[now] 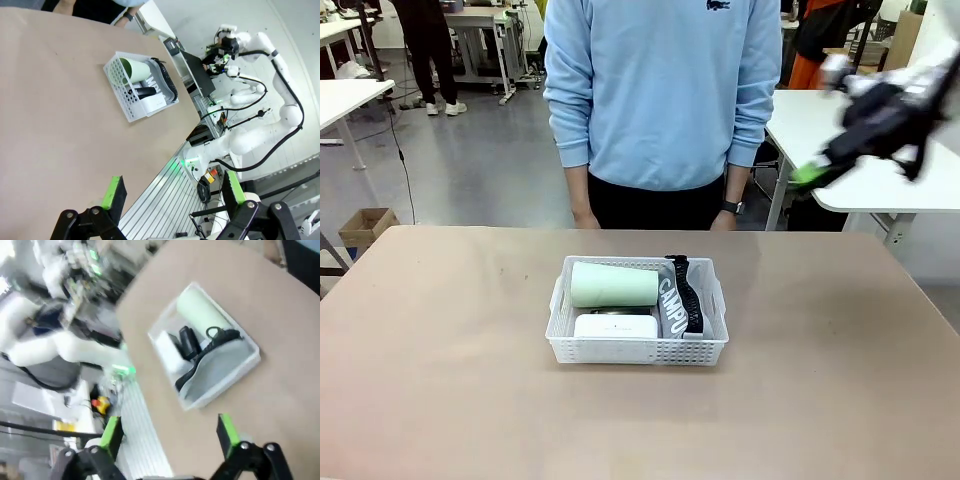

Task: Efficiently arrange items inside the basket to fit them all.
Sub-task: Pick up the Reusable plastic cup and place it inside the Organizing basket.

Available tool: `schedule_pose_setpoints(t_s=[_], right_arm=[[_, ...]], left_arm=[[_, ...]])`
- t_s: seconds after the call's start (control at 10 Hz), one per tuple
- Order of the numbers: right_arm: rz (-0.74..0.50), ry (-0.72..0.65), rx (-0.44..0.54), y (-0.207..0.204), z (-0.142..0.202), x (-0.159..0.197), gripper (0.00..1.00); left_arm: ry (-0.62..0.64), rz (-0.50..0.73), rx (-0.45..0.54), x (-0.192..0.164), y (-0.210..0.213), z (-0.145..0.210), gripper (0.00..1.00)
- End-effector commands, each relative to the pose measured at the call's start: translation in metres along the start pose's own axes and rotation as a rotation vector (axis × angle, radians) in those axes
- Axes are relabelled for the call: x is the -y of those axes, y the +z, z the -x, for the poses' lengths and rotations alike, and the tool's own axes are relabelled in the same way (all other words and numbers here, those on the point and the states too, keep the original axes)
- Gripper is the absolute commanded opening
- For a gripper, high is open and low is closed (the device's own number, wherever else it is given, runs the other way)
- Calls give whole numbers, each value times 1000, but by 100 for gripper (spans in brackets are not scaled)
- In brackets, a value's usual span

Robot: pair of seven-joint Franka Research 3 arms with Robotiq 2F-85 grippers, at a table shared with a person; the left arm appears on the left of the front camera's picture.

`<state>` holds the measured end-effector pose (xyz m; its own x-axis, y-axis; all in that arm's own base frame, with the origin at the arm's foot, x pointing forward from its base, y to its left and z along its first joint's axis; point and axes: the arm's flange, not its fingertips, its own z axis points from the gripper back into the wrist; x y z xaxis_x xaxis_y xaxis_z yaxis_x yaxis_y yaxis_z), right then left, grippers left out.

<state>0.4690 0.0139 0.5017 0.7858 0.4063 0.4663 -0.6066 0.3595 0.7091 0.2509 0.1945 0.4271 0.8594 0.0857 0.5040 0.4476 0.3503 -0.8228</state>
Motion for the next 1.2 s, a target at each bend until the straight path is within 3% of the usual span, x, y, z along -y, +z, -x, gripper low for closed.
schedule_pose_setpoints(t_s=[0.0,0.3,0.4,0.5,1.1], right_arm=[[-167,-397,470,32,55,28,100],[-242,-681,800,53,145,72,100],[-182,-711,881,45,152,81,100],[-156,-498,411,69,147,72,100],[-156,-498,411,69,147,72,100]], left_arm=[[-1,16,10,3,0,0,100],[-1,16,10,3,0,0,100],[-1,16,10,3,0,0,100],[-1,16,10,3,0,0,100],[-1,16,10,3,0,0,100]])
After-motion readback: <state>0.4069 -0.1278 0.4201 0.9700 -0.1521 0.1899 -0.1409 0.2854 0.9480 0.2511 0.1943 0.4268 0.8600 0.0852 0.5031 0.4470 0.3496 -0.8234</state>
